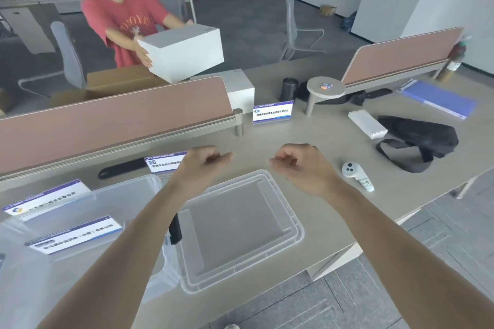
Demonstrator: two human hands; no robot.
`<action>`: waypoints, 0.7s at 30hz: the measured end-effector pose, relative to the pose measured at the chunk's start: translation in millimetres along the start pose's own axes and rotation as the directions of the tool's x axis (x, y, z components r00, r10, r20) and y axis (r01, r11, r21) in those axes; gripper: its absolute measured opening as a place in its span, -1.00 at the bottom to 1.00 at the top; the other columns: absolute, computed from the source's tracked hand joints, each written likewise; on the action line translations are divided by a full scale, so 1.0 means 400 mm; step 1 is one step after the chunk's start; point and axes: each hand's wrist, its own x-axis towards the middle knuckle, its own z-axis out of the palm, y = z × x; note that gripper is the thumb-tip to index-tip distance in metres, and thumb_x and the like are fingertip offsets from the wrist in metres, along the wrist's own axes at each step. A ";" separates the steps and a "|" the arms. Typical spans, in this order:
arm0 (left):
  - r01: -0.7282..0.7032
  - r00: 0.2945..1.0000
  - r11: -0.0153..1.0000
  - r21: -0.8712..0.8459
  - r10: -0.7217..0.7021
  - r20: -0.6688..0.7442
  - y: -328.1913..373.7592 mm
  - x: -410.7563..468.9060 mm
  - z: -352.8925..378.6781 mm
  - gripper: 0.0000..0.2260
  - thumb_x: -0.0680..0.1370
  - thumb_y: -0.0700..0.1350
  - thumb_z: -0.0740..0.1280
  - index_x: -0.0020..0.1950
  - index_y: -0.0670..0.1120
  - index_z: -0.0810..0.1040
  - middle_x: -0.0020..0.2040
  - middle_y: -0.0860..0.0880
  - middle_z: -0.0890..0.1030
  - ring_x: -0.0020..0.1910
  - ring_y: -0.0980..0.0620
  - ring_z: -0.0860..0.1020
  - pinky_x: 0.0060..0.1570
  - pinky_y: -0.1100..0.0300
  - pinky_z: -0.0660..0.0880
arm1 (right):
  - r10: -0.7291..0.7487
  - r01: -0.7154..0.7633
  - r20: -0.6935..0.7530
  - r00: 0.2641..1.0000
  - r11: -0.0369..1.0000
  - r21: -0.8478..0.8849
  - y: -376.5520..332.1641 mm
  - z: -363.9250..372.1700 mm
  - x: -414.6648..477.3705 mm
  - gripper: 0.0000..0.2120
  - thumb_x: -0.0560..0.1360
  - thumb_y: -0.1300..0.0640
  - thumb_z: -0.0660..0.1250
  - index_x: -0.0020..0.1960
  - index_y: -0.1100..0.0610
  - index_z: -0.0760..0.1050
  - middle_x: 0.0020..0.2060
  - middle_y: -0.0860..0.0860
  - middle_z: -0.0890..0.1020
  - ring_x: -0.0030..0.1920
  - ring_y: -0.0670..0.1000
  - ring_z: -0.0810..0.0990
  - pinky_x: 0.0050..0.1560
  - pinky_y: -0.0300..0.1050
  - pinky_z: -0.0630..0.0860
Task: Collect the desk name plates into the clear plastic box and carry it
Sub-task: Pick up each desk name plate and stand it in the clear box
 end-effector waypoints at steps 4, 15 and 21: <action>0.002 0.998 0.999 -0.041 0.001 0.070 0.008 0.072 0.027 -0.57 0.52 0.06 0.38 -0.39 -0.05 0.24 -0.45 0.05 0.24 -0.39 -0.01 0.23 -0.32 0.15 0.20 | 0.066 -0.070 -0.067 0.996 0.996 -0.053 0.012 -0.025 0.041 -0.80 0.47 -0.03 0.38 -0.32 -0.05 0.53 -0.43 -0.15 0.57 -0.36 -0.04 0.57 -0.37 -0.23 0.43; 0.051 0.988 0.984 -0.172 -0.025 0.150 -0.015 0.234 0.057 -0.59 0.50 0.09 0.36 -0.43 -0.02 0.28 -0.52 0.11 0.27 -0.43 0.00 0.25 -0.33 0.15 0.23 | 0.168 -0.210 -0.183 0.969 0.947 -0.243 0.012 -0.052 0.165 -0.80 0.49 -0.03 0.35 -0.27 0.02 0.55 -0.38 -0.10 0.60 -0.29 -0.04 0.56 -0.31 -0.20 0.43; 0.067 0.989 0.976 -0.206 -0.038 0.141 -0.028 0.304 0.092 -0.64 0.56 0.07 0.32 -0.36 -0.04 0.35 -0.41 0.03 0.37 -0.41 0.01 0.30 -0.30 0.17 0.30 | 0.168 -0.196 -0.136 0.976 0.954 -0.227 0.058 -0.071 0.266 -0.79 0.49 -0.04 0.35 -0.29 0.01 0.54 -0.34 -0.05 0.64 -0.24 0.03 0.62 -0.25 -0.13 0.50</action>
